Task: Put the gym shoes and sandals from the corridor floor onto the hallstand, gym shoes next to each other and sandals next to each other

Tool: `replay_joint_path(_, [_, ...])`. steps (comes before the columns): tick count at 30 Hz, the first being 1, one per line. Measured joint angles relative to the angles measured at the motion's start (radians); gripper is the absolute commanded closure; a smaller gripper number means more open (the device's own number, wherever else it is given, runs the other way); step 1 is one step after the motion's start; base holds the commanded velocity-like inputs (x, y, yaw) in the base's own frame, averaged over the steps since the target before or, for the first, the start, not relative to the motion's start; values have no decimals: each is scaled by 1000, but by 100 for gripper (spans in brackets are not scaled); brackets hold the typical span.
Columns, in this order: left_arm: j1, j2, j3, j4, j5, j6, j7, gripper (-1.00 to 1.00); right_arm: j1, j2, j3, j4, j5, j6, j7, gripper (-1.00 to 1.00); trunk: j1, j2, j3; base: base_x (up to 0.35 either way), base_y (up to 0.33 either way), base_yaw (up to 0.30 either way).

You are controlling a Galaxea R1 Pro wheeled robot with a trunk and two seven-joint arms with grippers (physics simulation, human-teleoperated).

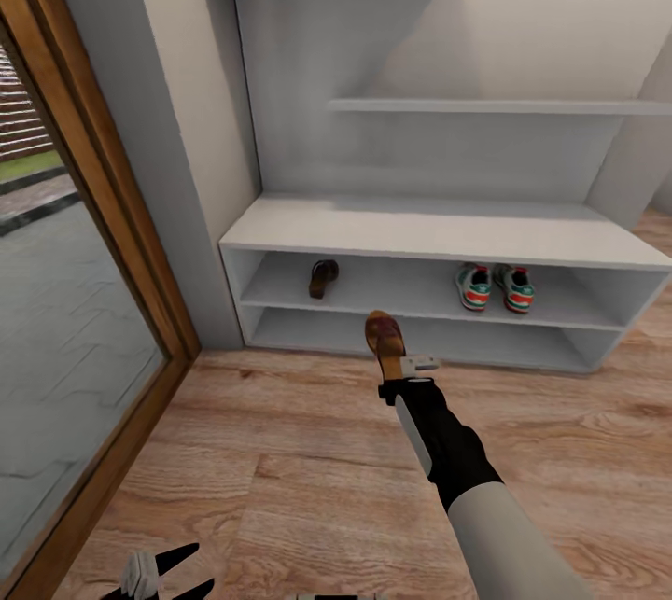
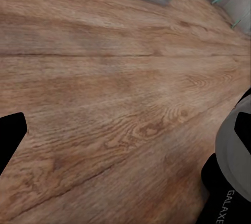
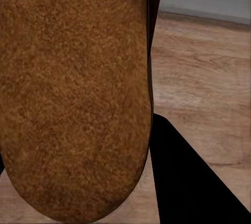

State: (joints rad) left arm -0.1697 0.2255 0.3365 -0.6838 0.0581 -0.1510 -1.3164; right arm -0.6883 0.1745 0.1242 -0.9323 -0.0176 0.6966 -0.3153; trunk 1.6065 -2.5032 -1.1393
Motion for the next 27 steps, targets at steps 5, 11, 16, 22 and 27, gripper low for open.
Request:
replay_joint_path(5, [0,0,0,0,0,-1,-1,-100,0,0,0,1,0,0,0,100,0,0,0,281,0,5])
replay_joint_path(11, [0,0,0,-1,1,0,-1,-100,0,0,-1,2,3,1,-19,100,0,0,0,135,0,1])
replay_joint_path(16, [0,-1,0,-1,1,1,2,-100,0,0,-1,2,-2,1,-94,100,0,0,0,24,0,0])
replay_joint_path(22, [0,-2,-1,1,0,1,4,-100,0,0,0,1,-5,0,-123,100,0,0,0,14,0,0])
replay_joint_path(27, [-1,-14,-1,3,-1,0,5,-100,0,0,0,1,-6,0,-125,100,0,0,0,171,65,0])
